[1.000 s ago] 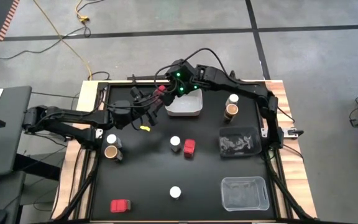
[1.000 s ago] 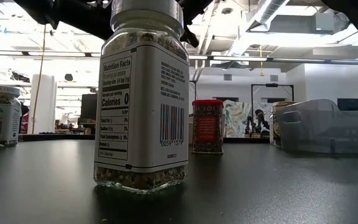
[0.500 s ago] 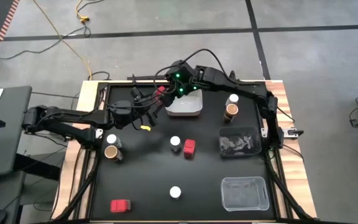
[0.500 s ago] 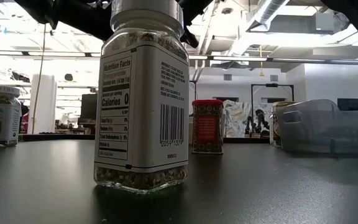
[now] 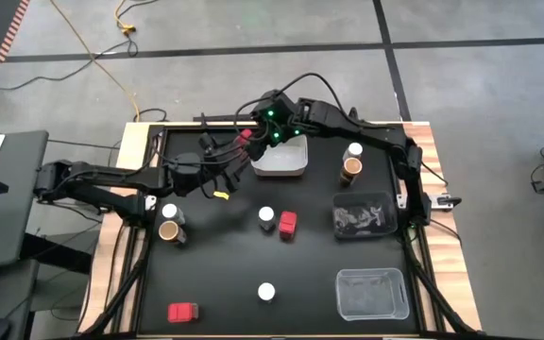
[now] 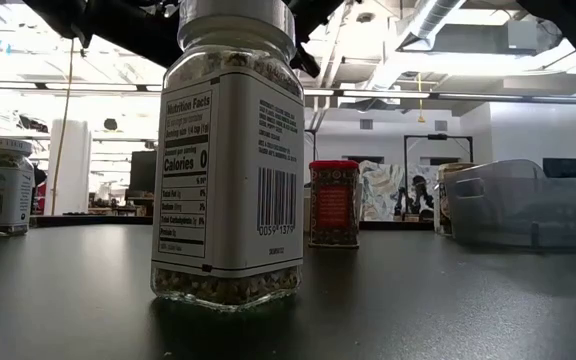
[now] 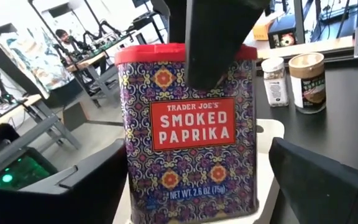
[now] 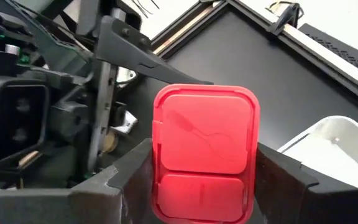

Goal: Sort spices by type
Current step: Put the top left red seasoning can into the gray bin

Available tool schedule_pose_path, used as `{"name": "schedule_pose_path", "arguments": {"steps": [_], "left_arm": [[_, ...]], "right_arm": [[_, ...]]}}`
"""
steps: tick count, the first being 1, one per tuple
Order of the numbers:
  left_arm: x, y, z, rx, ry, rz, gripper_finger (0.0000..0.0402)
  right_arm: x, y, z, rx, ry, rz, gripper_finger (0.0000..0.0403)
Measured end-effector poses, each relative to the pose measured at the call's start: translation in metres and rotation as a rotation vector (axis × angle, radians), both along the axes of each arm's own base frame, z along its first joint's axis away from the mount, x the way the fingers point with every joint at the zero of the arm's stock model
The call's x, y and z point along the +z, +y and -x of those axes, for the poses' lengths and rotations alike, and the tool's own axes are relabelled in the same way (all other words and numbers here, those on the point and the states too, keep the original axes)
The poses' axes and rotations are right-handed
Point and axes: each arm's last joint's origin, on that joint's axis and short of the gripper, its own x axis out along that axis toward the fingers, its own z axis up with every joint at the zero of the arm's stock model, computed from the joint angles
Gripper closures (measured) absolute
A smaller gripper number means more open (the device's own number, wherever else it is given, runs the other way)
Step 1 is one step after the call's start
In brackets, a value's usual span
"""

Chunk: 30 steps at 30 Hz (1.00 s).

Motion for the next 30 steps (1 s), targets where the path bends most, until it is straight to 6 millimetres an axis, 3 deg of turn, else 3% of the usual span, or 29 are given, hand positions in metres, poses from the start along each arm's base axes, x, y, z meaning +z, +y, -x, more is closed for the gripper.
{"name": "schedule_pose_path", "arguments": {"steps": [10, 15, 23, 27, 30], "left_arm": [[0.017, -0.002, 0.014, 0.011, -0.101, 0.021, 0.0030], [0.024, -0.003, 0.024, 0.029, -0.152, 0.063, 0.0030], [0.015, -0.004, 0.031, 0.055, -0.139, 0.215, 0.0030], [0.010, -0.003, 0.031, 0.069, -0.138, 0.269, 0.0030], [0.009, -0.001, 0.032, 0.111, -0.181, 0.324, 0.0030]], "right_arm": [[-0.007, -0.011, 0.016, 0.042, 0.148, 0.040, 0.0153], [-0.016, -0.019, 0.033, 0.128, 0.317, 0.077, 0.0153], [-0.021, -0.066, 0.061, 0.261, 0.379, 0.130, 0.0153], [-0.037, -0.095, 0.077, 0.344, 0.362, 0.111, 0.0153], [-0.052, -0.106, 0.083, 0.414, 0.363, 0.118, 0.0153]]}}
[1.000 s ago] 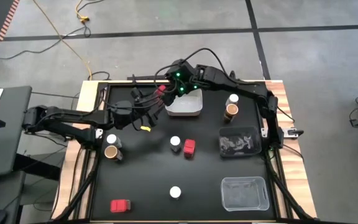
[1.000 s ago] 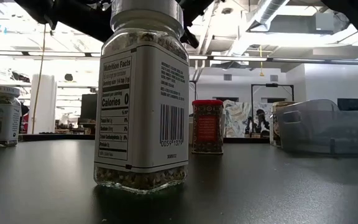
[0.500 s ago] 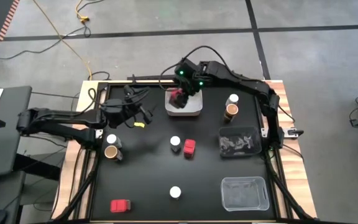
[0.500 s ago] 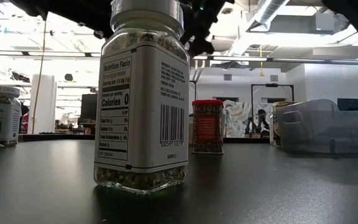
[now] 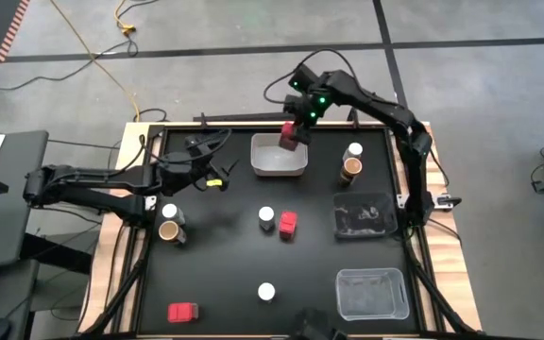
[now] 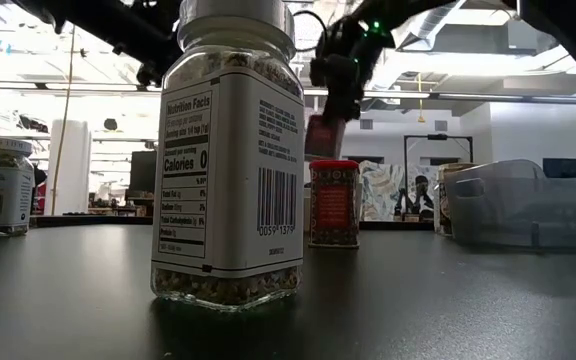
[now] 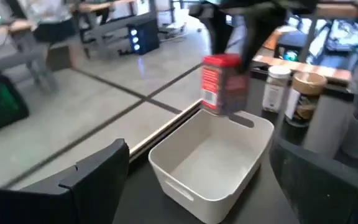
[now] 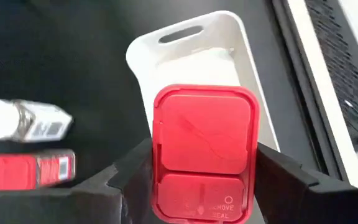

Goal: Sort spices by type
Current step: Put the top left red seasoning can into the gray bin

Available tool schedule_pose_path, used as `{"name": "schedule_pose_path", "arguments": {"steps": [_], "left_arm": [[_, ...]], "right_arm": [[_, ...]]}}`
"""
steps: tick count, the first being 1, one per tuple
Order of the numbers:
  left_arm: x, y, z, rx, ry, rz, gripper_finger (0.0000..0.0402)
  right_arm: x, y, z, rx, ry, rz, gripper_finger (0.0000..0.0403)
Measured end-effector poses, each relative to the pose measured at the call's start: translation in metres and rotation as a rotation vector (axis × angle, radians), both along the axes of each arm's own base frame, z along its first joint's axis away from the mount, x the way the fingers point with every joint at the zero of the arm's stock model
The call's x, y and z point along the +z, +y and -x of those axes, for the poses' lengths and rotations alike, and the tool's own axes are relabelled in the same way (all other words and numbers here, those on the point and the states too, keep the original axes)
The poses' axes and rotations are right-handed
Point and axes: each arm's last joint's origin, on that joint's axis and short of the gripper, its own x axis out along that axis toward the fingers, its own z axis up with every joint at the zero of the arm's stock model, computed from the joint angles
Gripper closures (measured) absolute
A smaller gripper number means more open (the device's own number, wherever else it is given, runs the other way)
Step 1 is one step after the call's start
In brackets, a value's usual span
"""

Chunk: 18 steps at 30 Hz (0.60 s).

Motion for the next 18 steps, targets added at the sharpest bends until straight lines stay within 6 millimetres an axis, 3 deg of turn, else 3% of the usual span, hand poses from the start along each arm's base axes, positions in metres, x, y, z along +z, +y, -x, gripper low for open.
{"name": "schedule_pose_path", "arguments": {"steps": [9, 18], "left_arm": [[-0.003, 0.009, 0.003, 0.090, -0.044, 0.073, 0.0030], [-0.003, 0.012, 0.004, 0.108, -0.071, 0.098, 0.0030]], "right_arm": [[-0.041, -0.008, -0.003, 0.145, -0.007, 0.069, 0.0153], [-0.058, 0.000, -0.012, 0.270, 0.014, 0.169, 0.0153]]}}
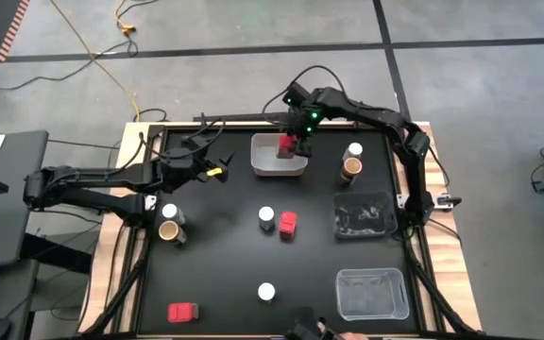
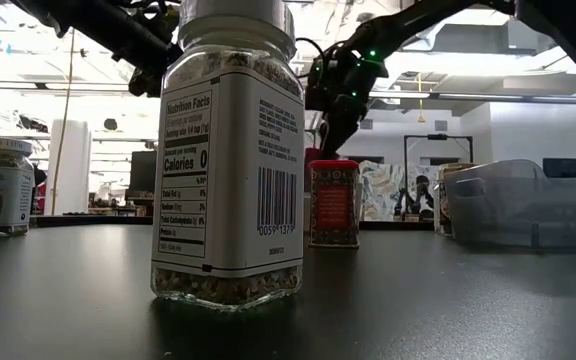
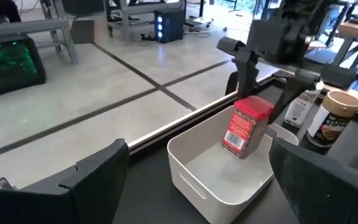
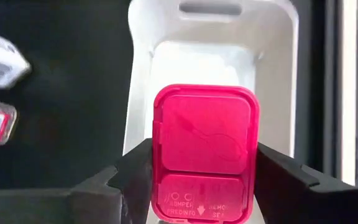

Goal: Sort spices by type
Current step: Put the top left red seasoning can into the gray bin

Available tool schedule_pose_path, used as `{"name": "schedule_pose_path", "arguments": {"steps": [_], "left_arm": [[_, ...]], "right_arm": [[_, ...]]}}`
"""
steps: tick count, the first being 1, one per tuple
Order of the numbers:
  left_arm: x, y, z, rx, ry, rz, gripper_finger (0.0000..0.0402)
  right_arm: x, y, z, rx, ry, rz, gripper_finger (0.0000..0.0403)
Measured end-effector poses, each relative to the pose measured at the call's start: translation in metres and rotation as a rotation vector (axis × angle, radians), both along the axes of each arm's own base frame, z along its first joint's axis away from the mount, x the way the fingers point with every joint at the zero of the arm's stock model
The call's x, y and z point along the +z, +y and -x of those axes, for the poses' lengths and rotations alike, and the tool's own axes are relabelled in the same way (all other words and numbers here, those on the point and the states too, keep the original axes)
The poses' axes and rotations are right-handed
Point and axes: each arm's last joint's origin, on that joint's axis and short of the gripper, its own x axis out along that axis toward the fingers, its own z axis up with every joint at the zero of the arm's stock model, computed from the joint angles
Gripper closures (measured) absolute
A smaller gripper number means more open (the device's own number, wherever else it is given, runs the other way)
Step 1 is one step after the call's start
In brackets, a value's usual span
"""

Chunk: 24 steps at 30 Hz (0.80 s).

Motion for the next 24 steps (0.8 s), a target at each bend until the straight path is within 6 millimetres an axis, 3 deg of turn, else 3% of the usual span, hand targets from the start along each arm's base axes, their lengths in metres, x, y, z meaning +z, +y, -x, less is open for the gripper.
{"name": "schedule_pose_path", "arguments": {"steps": [9, 18, 24], "left_arm": [[0.000, 0.000, 0.000, 0.005, -0.021, 0.018, 0.0030], [0.000, 0.000, 0.000, 0.010, -0.045, 0.034, 0.0030], [0.000, 0.000, 0.000, 0.012, -0.053, 0.042, 0.0030]], "right_arm": [[0.001, -0.004, -0.003, 0.011, -0.030, 0.064, 0.0153], [-0.031, -0.012, -0.007, -0.008, 0.074, 0.021, 0.0153], [-0.039, -0.016, -0.008, -0.025, 0.106, 0.041, 0.0153]]}}
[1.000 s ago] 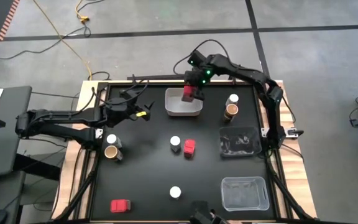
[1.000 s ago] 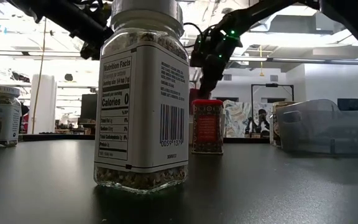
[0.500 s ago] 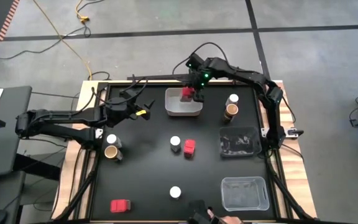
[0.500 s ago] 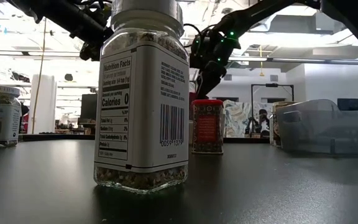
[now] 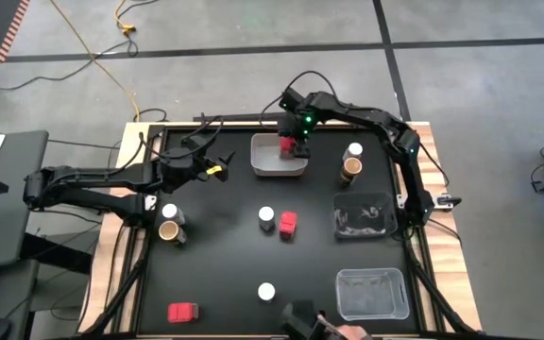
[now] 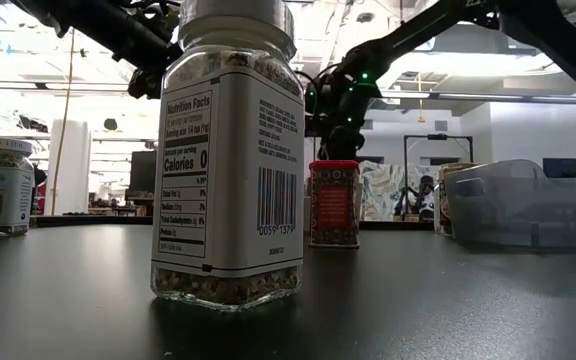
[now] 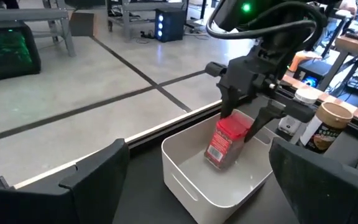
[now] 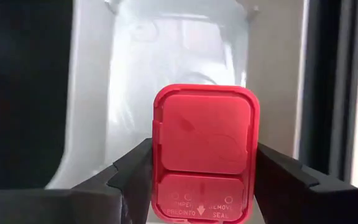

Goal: Sort spices by type
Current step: Put the top left red seasoning can into the gray bin

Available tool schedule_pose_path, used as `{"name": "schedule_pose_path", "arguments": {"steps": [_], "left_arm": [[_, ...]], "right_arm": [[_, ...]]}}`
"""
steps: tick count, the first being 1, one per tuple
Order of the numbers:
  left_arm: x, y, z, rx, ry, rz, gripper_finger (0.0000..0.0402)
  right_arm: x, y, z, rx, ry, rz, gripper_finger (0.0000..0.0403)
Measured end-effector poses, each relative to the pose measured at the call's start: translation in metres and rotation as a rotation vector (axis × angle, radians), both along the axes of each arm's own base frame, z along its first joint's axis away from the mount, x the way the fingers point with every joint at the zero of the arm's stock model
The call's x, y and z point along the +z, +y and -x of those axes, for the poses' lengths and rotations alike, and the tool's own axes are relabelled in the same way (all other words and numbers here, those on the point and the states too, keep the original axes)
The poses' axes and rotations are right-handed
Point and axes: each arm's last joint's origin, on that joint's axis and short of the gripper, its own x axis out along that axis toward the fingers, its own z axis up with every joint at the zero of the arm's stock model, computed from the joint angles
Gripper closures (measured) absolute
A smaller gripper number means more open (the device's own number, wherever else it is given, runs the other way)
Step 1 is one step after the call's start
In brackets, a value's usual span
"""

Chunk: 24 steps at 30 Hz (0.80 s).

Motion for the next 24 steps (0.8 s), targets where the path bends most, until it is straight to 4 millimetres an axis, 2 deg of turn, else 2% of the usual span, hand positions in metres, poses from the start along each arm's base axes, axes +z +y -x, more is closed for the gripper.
{"name": "schedule_pose_path", "arguments": {"steps": [24], "left_arm": [[-0.0002, -0.0002, -0.0001, -0.004, 0.002, 0.001, 0.0030]], "right_arm": [[-0.0002, -0.0021, 0.0010, -0.042, 0.023, 0.028, 0.0152]]}}
